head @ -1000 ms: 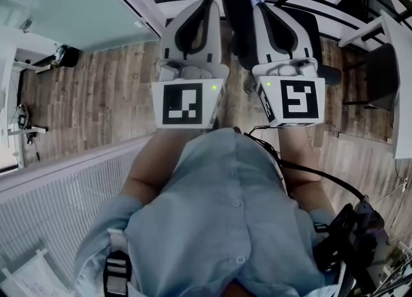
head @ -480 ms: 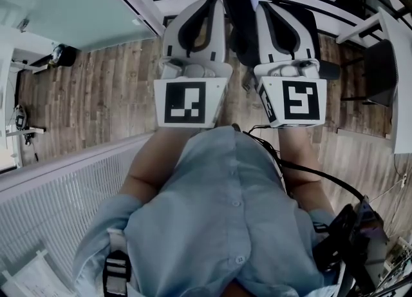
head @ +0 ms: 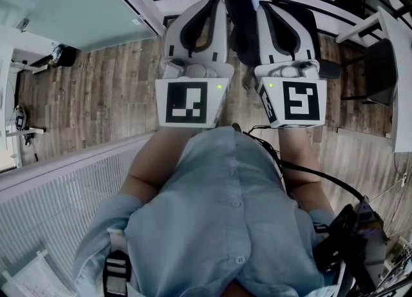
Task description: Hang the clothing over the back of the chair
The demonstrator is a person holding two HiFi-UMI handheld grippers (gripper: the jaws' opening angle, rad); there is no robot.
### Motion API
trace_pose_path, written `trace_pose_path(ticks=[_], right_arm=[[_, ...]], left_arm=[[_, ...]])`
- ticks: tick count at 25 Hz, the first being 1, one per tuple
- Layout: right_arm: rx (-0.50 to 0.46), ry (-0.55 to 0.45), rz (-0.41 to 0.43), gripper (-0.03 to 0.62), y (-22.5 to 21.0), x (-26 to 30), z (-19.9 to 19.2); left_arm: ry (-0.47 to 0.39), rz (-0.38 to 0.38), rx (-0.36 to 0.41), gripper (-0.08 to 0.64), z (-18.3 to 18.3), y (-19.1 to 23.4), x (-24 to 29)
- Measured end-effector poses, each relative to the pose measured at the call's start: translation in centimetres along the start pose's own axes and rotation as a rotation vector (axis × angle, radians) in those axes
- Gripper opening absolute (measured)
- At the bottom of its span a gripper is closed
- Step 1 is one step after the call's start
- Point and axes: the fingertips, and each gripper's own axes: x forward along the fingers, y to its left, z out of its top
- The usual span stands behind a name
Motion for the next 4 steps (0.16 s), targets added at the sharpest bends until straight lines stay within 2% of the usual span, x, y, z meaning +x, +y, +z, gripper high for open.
trace_pose_path(ticks=[4], right_arm=[[-0.002,0.002,0.002,0.011,0.21,-0.03,0.06]], left_arm=[[0.000,-0.001,0.000,0.014,0.05,0.10,-0.13]])
